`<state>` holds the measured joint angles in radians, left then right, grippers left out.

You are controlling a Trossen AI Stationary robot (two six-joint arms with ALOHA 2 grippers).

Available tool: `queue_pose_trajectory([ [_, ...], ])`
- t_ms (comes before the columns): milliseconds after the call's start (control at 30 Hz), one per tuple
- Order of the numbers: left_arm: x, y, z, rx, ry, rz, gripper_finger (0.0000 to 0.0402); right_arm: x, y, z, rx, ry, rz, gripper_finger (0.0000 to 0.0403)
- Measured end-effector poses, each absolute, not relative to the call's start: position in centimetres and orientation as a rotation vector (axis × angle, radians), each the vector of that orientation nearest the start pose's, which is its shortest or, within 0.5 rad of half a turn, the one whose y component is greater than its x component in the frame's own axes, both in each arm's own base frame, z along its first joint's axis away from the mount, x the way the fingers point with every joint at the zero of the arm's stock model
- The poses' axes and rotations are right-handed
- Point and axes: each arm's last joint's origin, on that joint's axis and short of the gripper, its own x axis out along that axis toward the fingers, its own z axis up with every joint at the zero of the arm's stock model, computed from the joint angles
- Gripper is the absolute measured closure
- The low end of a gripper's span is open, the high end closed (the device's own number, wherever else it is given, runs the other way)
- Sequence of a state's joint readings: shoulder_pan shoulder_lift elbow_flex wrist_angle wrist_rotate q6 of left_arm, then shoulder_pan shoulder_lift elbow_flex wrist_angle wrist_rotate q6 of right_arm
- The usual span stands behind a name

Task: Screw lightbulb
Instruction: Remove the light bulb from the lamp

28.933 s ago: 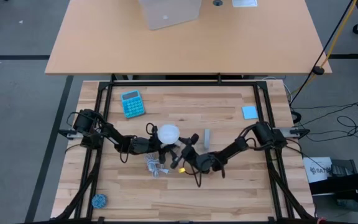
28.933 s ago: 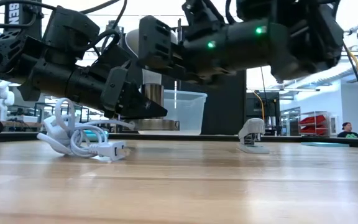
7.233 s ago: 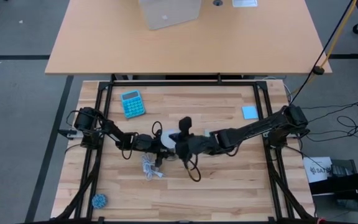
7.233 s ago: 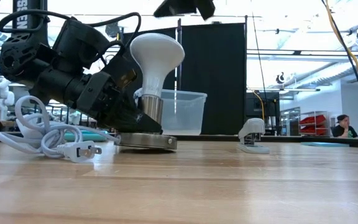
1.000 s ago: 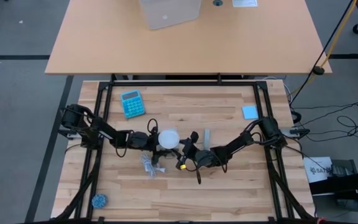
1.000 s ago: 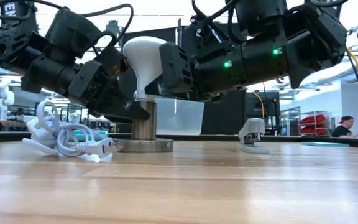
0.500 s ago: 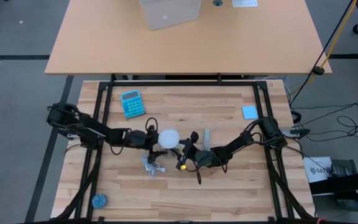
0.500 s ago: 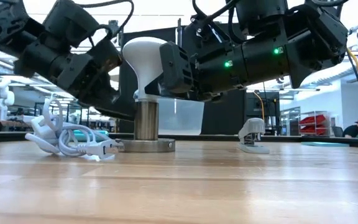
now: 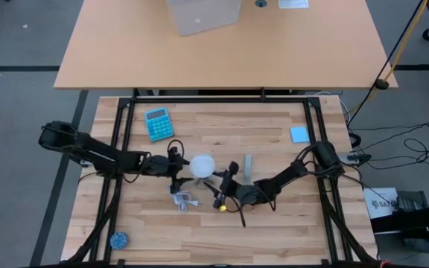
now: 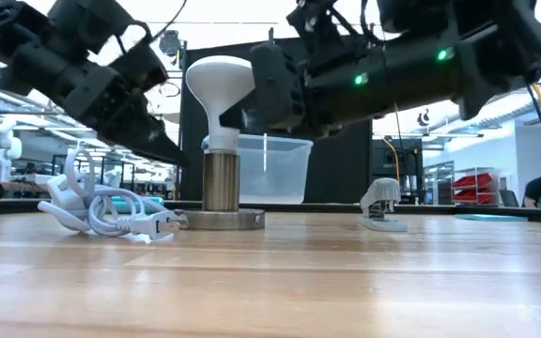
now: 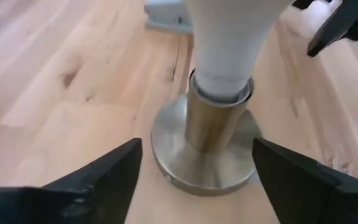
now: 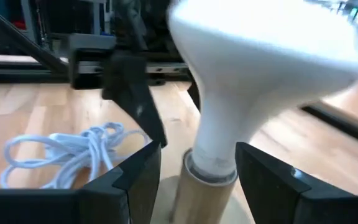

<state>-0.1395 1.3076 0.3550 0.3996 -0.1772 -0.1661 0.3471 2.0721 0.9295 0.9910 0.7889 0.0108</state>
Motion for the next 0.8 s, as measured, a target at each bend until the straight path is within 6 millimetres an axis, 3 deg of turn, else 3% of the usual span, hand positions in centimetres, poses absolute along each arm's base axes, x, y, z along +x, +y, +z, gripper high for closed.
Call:
queue_pose_trajectory([
  [167, 20.9, -2.9, 15.3, -0.045, 0.466, 0.13, 0.0178, 36.8, 12.5, 13.4, -0.151, 0.121, -0.5, 0.0204],
  [433, 20.2, -3.7, 17.4, 0.025, 0.343, 0.095, 0.0384, 36.3, 13.1, 14.5, -0.17, 0.105, -0.537, 0.0218],
  [567, 20.1, -3.7, 17.5, 0.029, 0.336, 0.112, 0.0398, 36.3, 13.1, 14.5, -0.152, 0.1, -0.539, 0.0275],
  [733, 20.2, -3.7, 17.7, 0.028, 0.31, 0.14, 0.04, 36.1, 13.4, 14.6, -0.161, 0.095, -0.563, 0.0382],
  [800, 20.2, -3.7, 17.9, 0.023, 0.291, 0.14, 0.04, 36.0, 13.5, 14.6, -0.171, 0.098, -0.574, 0.0394],
])
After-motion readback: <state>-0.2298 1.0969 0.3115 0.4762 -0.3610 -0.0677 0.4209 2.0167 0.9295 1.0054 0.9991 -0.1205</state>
